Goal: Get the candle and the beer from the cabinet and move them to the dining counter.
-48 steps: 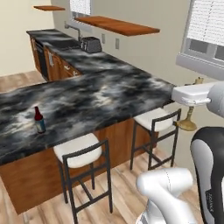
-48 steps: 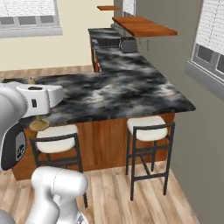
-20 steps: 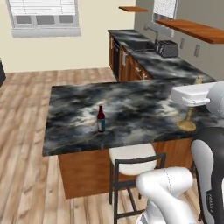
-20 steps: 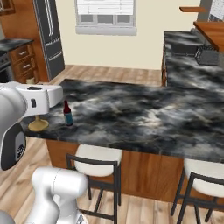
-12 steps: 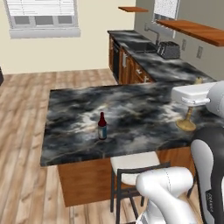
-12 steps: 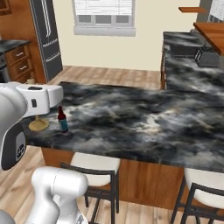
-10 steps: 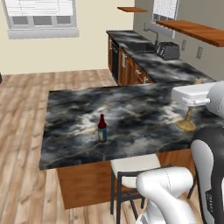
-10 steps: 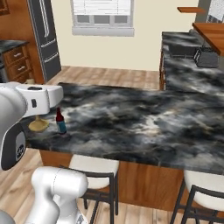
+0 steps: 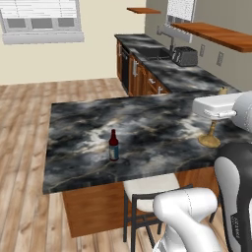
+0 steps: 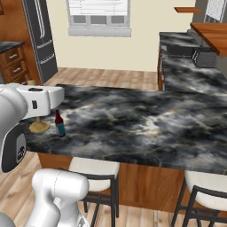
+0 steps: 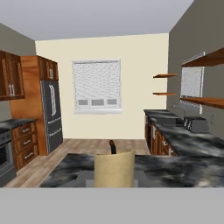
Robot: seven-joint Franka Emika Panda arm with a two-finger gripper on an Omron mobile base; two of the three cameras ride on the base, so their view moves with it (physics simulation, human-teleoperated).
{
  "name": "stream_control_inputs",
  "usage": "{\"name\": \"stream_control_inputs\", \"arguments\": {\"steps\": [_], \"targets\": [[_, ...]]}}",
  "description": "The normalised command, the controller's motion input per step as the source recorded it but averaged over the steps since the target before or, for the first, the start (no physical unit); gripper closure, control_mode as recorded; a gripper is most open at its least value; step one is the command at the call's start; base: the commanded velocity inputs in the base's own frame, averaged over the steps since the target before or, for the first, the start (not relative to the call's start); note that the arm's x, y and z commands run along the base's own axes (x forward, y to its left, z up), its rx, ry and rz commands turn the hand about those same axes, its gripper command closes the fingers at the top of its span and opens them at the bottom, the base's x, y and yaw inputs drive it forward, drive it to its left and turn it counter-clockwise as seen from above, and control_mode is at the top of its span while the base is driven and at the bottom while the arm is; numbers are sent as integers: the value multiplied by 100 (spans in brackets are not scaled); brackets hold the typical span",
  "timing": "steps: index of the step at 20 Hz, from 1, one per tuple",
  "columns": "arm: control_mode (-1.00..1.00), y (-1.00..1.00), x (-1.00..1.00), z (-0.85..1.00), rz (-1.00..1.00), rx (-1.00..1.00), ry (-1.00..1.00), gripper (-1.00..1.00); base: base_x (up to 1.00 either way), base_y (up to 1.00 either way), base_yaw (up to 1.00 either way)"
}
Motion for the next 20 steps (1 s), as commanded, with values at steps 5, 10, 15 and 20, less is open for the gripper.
{"name": "stream_control_inputs", "arguments": {"steps": [5,10,15,20], "targets": [[-100,-4,12,0,0,0,1,100,18,0,-7],[-100,-63,36,-7,11,0,0,100,0,0,0],[-100,-74,35,-28,21,0,1,100,0,0,0],[-100,-47,51,-23,16,0,3,100,0,0,0]]}}
